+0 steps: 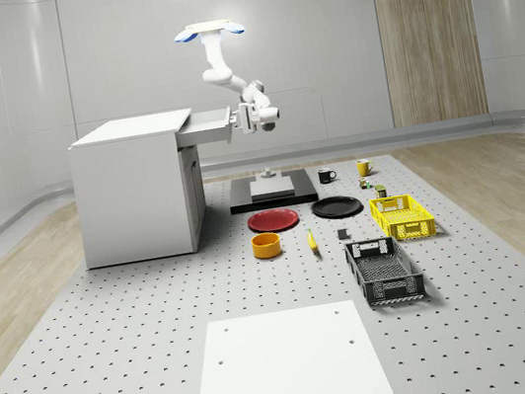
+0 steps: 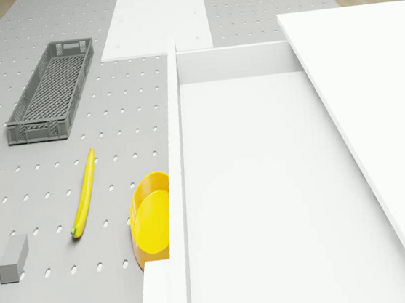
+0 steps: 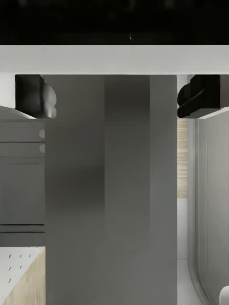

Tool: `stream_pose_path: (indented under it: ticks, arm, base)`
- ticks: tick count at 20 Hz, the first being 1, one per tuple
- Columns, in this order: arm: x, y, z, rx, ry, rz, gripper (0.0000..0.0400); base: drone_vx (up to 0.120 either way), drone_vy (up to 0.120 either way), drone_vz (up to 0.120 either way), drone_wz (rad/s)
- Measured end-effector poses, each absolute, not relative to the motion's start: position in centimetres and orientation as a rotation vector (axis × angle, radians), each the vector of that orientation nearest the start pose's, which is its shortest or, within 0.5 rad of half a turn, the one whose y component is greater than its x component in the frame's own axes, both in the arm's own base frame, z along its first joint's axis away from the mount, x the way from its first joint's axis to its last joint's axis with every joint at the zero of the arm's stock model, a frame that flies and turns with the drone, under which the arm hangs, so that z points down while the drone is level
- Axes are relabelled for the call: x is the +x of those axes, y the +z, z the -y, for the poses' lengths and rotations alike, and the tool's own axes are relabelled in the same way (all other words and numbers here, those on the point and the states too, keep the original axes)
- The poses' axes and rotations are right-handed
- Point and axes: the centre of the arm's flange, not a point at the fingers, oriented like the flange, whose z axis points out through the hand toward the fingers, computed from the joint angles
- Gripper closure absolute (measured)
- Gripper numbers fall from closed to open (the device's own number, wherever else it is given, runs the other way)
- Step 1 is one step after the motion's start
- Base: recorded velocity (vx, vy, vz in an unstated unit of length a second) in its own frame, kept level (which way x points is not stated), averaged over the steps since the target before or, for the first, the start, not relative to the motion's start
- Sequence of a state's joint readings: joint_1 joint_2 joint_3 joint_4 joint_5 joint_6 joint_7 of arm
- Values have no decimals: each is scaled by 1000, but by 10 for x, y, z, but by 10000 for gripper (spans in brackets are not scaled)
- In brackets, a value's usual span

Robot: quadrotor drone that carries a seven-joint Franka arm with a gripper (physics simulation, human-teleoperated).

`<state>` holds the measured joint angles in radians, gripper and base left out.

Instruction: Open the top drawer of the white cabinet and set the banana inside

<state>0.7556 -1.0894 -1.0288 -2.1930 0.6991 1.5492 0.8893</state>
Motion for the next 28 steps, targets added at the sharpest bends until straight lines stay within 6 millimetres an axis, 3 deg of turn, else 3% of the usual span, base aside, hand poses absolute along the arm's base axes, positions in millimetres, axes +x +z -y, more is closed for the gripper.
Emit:
stream_pose_path:
  ticks: [17,19,23,28]
  arm:
    - [321,623,201,-1485,613,-614,0]
    - [322,601,207,-1240,674,-507,0]
    - [322,550,171,-686,752,-273,0]
    - [321,528,133,-291,780,-112,0]
  base:
    - [0,120,0,0]
    - [0,120,0,0]
    - [0,120,0,0]
    - [88,120,0,0]
